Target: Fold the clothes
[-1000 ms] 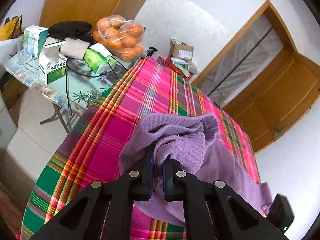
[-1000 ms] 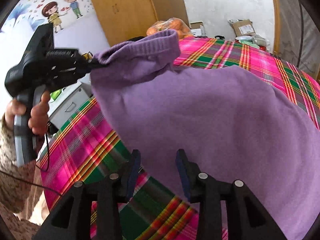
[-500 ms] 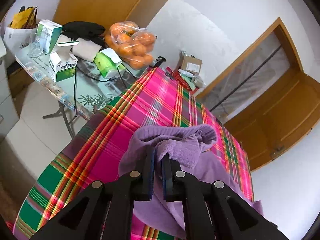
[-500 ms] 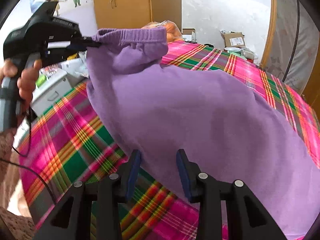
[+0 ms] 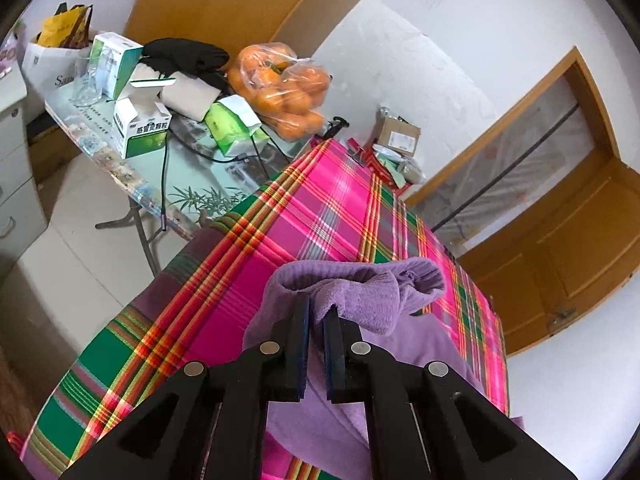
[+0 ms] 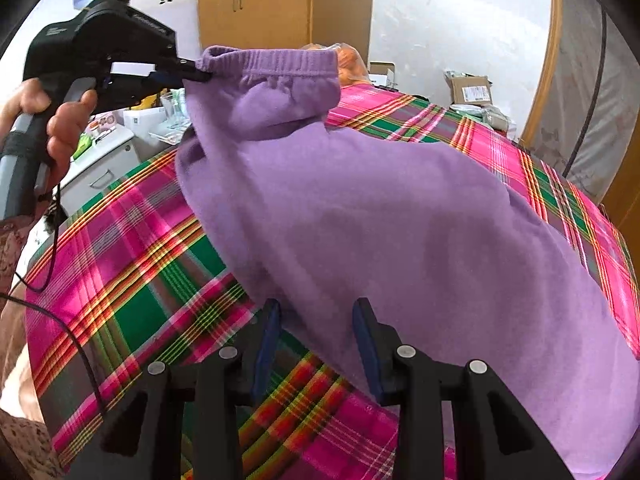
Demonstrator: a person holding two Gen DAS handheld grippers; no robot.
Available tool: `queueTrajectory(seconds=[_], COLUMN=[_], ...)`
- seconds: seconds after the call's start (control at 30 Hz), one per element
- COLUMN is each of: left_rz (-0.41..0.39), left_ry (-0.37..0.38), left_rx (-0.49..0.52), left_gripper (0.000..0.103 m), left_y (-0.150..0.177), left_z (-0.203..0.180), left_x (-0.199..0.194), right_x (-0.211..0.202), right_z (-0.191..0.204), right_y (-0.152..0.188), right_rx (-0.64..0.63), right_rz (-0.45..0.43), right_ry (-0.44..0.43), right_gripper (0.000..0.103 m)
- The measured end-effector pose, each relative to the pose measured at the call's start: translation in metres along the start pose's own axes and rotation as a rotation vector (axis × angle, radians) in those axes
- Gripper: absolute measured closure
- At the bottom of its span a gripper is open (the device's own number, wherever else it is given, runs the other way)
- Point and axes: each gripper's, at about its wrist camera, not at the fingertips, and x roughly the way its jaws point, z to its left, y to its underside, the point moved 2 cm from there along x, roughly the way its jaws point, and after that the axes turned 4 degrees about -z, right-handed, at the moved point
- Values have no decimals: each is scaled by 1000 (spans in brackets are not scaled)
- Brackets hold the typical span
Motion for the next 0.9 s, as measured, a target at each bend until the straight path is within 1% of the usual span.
queueTrajectory(seconds=[0.07,0.2,0.33,0.4,0.47,0.57,0.6,0.63,0.67,0.8,0.9], left_rz=[1,1,-2,-4,-6,-8,-8,-8,-7,-2,-2], left_ry=[-1,-4,-9,-12,-14,-16,-17,-19,-18,-5,-1], left_rx=[-5,-12,-15,-18,-21,-26,-27,-28,-28,-25,-21], left_gripper=[97,97,97,97,97,97,97,97,97,97,97], left_y=[0,-2,-3,-4,-5,-6,-6,-6,-6,-7,-7], left_z=[0,1,1,1,1,2,2,2,1,-5,-11], left_x=[0,1,2,3,3,4,4,4,4,7,9], right_x=[0,-1,-4,-7,-10,-14,-15,-16,-18,-28,-36], right_z=[-2,-15,-26,-31,-37,-45,-46,-49,-52,-63,-73], right_y=[1,0,4,7,10,15,16,16,17,9,-5], right_rx=[4,60,92,106,117,123,120,121,125,133,115], right_rz=[0,0,3,7,10,12,14,14,13,-21,-66], right_ry=[7,23,61,93,121,167,187,209,231,270,318], right_gripper=[68,69,72,74,78,79,82,94,97,100,100])
